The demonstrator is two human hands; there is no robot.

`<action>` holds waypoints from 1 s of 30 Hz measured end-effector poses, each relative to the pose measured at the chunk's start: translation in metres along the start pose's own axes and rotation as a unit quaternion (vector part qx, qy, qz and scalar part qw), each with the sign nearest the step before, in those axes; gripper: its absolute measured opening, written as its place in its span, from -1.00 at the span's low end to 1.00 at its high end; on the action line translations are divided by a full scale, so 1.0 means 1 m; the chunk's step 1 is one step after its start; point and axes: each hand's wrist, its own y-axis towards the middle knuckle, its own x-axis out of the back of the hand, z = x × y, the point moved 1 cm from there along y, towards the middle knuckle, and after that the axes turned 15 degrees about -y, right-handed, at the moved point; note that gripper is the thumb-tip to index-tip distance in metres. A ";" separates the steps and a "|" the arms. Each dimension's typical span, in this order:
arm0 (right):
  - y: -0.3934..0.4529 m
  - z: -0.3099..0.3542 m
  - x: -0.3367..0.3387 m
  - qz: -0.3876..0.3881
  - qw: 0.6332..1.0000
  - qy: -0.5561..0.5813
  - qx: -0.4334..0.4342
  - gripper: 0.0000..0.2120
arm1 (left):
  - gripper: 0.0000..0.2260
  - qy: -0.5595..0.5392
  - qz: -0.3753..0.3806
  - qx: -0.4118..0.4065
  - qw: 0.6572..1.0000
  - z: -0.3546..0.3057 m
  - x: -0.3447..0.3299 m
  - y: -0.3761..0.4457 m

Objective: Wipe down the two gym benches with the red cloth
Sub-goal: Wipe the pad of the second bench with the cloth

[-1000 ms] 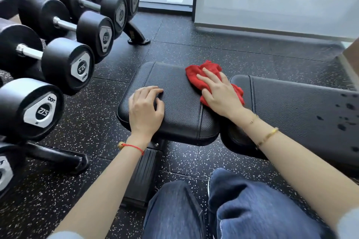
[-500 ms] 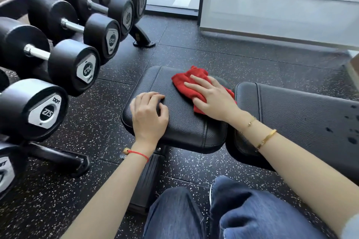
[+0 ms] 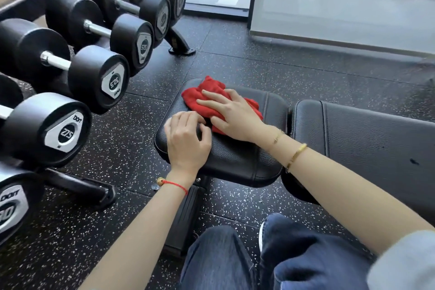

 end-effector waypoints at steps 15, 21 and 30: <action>-0.144 -0.052 0.008 0.036 0.976 -0.074 -0.202 -0.48 | -0.86 -0.062 0.099 -0.025 0.993 -0.059 -0.021 -0.011; -0.172 -0.082 0.005 0.015 0.957 -0.062 -0.283 -0.50 | -0.85 -0.075 0.151 -0.055 0.984 -0.089 -0.053 -0.027; -0.142 -0.077 0.000 0.025 0.965 -0.073 -0.250 -0.48 | -0.83 -0.044 0.142 -0.070 0.986 -0.084 -0.062 -0.034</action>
